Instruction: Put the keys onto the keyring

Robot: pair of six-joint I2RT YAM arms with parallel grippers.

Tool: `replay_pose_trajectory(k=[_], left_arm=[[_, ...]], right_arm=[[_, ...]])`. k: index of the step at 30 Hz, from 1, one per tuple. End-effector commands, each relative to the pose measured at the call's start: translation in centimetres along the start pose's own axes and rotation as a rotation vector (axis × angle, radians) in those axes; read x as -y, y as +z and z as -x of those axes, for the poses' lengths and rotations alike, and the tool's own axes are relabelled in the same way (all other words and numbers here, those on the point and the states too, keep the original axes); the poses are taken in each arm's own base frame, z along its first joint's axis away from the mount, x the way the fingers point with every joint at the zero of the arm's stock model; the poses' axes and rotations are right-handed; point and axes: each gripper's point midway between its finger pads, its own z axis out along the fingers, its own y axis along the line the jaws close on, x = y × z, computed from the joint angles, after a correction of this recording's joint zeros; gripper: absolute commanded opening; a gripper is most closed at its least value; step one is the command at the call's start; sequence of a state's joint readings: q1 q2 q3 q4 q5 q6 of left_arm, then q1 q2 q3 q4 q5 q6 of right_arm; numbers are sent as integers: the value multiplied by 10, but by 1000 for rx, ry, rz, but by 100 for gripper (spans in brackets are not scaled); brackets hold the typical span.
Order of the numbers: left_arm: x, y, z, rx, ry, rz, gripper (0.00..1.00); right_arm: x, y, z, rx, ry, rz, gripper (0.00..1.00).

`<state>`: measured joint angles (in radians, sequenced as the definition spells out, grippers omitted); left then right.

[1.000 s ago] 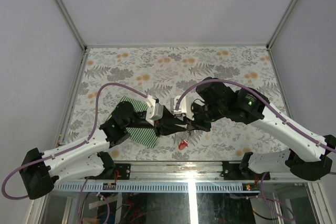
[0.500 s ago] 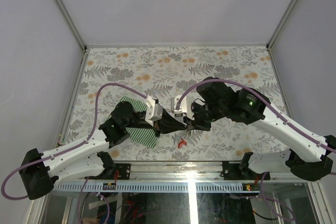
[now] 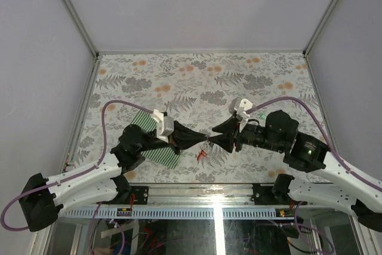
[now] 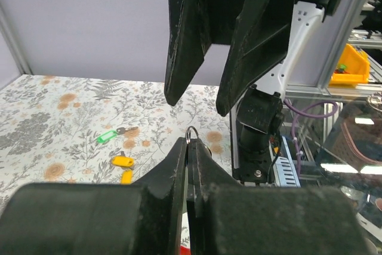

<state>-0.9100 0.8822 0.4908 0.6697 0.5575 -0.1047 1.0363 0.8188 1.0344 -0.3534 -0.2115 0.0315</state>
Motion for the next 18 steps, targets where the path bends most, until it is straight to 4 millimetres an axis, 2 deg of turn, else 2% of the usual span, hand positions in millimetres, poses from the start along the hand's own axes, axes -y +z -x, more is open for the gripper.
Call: replay_pose_trajectory(k=[1, 10, 18], left_arm=[[-5, -4, 44, 186, 61, 61, 0], [-1, -13, 58, 256, 82, 73, 0], [2, -13, 60, 263, 89, 59, 0]], right_arm=[[6, 0, 59, 379, 303, -55, 46], [22, -12, 46, 512, 634, -124, 48], [15, -9, 46, 534, 707, -69, 48]])
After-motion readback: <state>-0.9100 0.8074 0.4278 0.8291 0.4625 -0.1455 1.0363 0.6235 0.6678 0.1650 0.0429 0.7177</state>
